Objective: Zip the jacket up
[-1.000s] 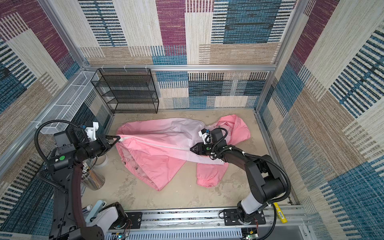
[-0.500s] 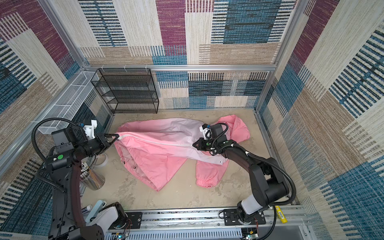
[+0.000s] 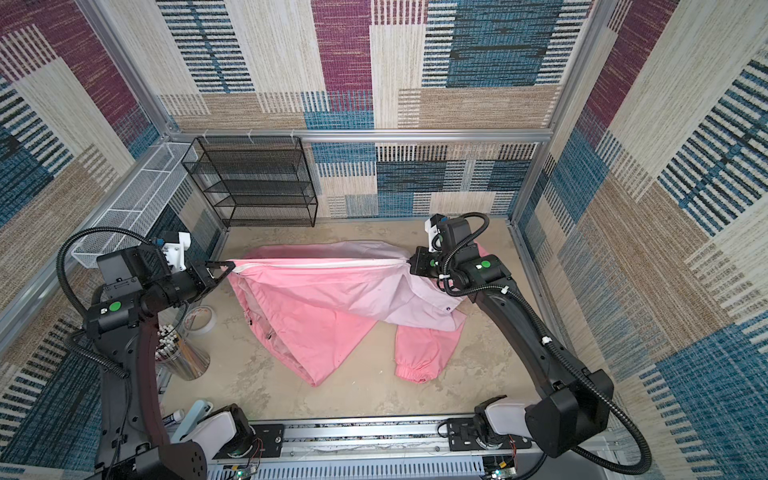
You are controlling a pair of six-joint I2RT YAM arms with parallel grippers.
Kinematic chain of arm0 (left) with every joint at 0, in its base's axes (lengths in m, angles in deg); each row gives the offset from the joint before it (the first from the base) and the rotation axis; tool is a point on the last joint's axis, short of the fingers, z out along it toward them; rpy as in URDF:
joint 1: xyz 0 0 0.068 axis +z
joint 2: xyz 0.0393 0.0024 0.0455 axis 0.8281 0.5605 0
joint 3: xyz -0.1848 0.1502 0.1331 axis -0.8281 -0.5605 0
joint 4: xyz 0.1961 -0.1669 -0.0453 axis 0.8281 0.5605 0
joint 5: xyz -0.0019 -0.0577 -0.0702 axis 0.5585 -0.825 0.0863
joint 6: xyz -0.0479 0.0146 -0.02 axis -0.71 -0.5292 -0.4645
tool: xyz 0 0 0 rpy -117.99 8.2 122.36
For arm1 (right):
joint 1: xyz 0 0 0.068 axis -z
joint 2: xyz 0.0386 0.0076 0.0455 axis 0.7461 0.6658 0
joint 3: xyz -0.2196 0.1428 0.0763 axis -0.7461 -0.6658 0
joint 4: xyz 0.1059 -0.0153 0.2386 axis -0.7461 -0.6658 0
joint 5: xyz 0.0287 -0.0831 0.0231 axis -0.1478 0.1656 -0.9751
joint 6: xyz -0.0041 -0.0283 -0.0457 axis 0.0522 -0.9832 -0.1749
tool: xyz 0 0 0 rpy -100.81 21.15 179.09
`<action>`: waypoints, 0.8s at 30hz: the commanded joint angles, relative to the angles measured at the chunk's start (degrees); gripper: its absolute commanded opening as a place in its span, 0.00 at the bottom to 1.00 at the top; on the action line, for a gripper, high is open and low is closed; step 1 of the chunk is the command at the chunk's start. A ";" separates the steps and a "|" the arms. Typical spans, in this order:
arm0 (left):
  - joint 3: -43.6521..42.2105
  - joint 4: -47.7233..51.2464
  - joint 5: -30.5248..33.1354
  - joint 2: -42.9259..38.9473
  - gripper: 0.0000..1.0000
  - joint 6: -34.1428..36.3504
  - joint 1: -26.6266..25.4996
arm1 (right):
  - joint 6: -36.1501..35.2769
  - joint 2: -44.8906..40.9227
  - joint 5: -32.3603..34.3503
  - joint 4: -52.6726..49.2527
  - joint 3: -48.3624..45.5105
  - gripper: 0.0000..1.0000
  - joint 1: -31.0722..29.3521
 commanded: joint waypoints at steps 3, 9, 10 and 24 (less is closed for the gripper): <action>1.40 0.78 2.44 0.90 0.00 4.53 4.69 | -0.72 -0.24 5.81 0.08 -4.65 0.00 4.27; 1.21 -0.13 1.72 1.63 0.00 4.00 5.58 | -1.06 0.21 11.72 -0.95 -0.65 0.00 4.65; 1.34 -0.04 1.86 1.76 0.00 4.26 5.58 | -1.06 -0.08 14.48 -1.90 0.40 0.00 4.72; -5.51 -1.23 0.54 2.48 0.00 4.80 5.13 | -0.84 -3.13 25.91 1.67 -8.69 0.00 11.30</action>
